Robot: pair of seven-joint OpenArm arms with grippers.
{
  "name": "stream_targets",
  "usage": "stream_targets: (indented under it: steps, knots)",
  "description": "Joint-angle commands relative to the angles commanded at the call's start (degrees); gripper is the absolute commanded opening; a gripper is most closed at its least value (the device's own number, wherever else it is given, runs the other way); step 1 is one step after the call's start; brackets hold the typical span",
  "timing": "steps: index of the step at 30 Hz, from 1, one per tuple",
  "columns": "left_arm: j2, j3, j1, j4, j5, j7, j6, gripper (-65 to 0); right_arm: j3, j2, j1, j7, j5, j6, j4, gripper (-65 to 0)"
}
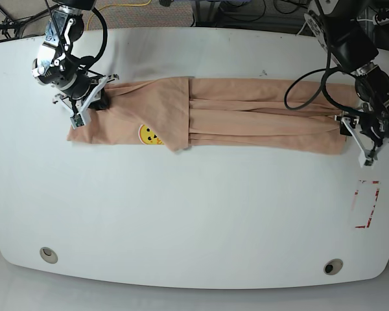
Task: Fold the T-shirt properly
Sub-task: 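Open the left gripper and move it inward along the strip, then grasp the strip end with the left gripper and fold it toward the middle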
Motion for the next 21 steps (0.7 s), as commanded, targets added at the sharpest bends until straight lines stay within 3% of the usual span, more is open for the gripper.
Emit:
stream_targets:
  steps: [4, 7, 11, 15, 21]
  knots:
    - [-0.3, -2.6, 0.3, -1.1, -4.0, 0.0, 0.0, -25.1, -0.1, 0.0, 0.0, 0.0, 0.1, 0.00, 0.0, -57.7]
    - [-2.7, -3.0, 0.6, -3.8, -8.9, 0.0, 0.0, -25.1, -0.1, 0.0, 0.0, 0.0, 0.1, 0.00, 0.0, -57.7]
    - [-6.0, -3.2, 3.3, -9.6, -18.5, -0.2, 0.0, -25.1, -0.1, -0.1, 0.0, 0.0, 0.1, 0.00, 0.0, -57.7]
    - [-7.0, -3.1, 4.0, -13.9, -27.0, -0.3, 0.0, -25.3, -0.2, -0.2, 0.0, 0.0, 0.2, 0.00, 0.0, -57.7]
    - [-6.8, -2.8, 5.7, -15.6, -29.9, -0.3, 0.0, -25.3, -0.2, -0.2, 0.0, 0.0, 0.2, 0.00, 0.0, -57.7]
